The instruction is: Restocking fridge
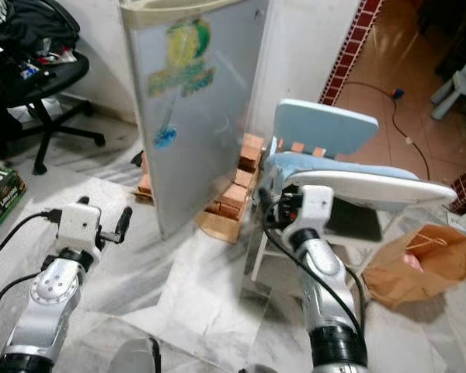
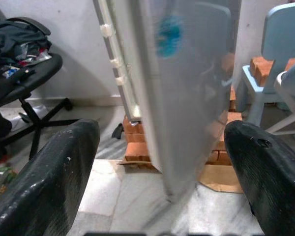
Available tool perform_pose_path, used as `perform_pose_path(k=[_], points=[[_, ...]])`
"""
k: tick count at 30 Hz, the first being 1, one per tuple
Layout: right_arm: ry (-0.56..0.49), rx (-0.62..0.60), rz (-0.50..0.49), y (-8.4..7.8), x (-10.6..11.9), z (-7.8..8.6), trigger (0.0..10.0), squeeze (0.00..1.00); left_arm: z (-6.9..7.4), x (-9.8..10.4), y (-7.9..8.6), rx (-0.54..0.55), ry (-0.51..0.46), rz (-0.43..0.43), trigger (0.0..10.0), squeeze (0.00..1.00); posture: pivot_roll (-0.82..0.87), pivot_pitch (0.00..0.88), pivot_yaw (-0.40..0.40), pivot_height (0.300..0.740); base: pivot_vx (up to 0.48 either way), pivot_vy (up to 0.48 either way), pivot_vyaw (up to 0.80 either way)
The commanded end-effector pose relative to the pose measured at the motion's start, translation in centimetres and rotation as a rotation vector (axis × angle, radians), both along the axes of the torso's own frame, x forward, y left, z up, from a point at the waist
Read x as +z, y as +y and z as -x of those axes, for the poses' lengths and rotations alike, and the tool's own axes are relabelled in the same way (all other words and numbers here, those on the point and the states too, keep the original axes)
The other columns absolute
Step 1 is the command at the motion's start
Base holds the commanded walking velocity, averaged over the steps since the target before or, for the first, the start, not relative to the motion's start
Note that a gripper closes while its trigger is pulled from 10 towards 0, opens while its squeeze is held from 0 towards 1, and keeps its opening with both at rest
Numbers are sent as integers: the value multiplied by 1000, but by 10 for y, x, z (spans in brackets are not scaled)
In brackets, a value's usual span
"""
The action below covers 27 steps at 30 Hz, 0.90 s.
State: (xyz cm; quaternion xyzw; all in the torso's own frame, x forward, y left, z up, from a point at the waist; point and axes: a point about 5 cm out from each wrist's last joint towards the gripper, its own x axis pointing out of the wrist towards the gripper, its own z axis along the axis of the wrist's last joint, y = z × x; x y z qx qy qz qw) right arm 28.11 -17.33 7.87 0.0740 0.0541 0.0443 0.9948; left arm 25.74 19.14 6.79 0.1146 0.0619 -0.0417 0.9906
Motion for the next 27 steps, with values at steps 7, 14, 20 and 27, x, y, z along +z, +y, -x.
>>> perform_pose_path(k=[7,14,20,27], points=[[-41,-76,69,-3,4,10,10000,0,5,-4,-3,-11,35,39,10000,0,30,34,-55,740,0,0,-800],[-36,-109,94,-7,3,19,10000,0,17,-6,-13,-53,44,46,10000,0,13,36,-53,740,0,0,-800],[-6,-167,110,-10,-5,28,10000,0,13,-6,-18,-62,45,58,10000,0,6,27,-49,740,0,81,-800],[-13,-149,117,-3,-3,26,10000,0,8,-4,-19,-54,39,62,10000,0,-2,7,-56,740,0,41,-800]])
